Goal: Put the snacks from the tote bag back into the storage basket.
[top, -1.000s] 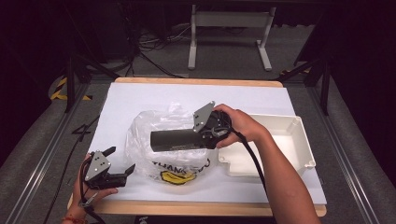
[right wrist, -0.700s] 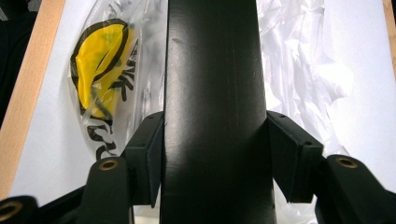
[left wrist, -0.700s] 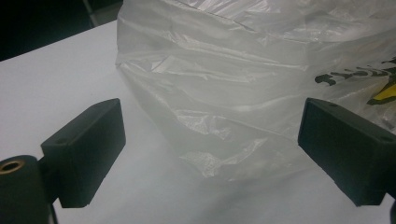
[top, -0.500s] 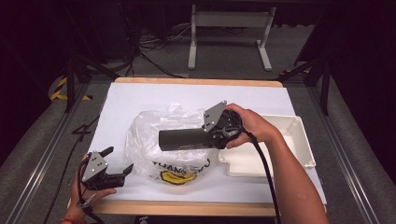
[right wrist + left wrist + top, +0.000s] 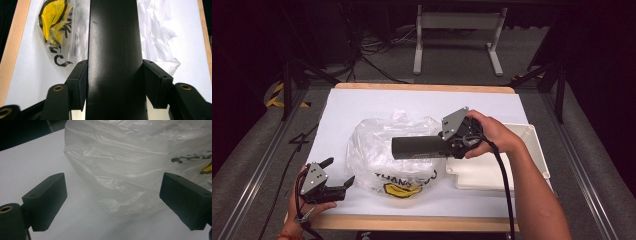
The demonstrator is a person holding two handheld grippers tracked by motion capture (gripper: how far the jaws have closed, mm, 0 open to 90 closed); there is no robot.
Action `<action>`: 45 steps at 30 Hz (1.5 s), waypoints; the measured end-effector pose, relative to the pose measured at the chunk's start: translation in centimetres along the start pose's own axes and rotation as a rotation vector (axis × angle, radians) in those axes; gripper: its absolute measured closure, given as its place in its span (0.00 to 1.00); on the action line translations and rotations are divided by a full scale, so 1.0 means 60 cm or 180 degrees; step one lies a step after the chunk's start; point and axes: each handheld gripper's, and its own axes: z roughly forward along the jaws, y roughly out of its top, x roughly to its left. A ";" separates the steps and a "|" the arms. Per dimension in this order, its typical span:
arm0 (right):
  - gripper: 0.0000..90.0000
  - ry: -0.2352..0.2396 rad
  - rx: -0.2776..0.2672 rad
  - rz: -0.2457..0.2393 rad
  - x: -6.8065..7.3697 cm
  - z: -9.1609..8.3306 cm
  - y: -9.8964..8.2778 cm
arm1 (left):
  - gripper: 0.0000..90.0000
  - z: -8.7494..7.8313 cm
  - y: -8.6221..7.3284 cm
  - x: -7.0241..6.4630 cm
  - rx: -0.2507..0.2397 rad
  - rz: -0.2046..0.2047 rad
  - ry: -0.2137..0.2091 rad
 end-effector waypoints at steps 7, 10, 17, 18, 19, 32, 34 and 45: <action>0.48 0.0033 0.0056 0.0053 0.002 -0.010 -0.024 | 0.09 0.002 -0.001 0.001 0.0015 0.0008 -0.0008; 0.48 0.0008 0.0069 0.0063 0.003 -0.017 -0.031 | 0.09 0.001 -0.002 0.001 0.0026 0.0007 -0.0005; 0.48 -0.0007 0.0076 0.0121 0.007 -0.035 -0.053 | 0.09 0.002 -0.002 0.001 0.0042 0.0018 -0.0001; 0.48 -0.0019 0.0075 0.0135 0.008 -0.038 -0.058 | 0.09 0.002 -0.002 0.001 0.0041 0.0018 -0.0002; 0.48 -0.0017 0.0078 0.0146 0.009 -0.041 -0.062 | 0.09 0.002 -0.002 0.001 0.0043 0.0017 0.0000; 0.48 -0.0112 0.0057 0.0284 0.021 -0.084 -0.121 | 0.09 0.002 -0.002 0.001 0.0022 0.0003 0.0002; 0.48 -0.0142 0.0061 0.0311 0.022 -0.091 -0.129 | 0.09 0.001 -0.002 0.001 0.0019 -0.0006 0.0004; 0.48 -0.0190 0.0159 0.0447 0.030 -0.112 -0.177 | 0.09 -0.001 -0.001 0.001 -0.0010 -0.0010 0.0006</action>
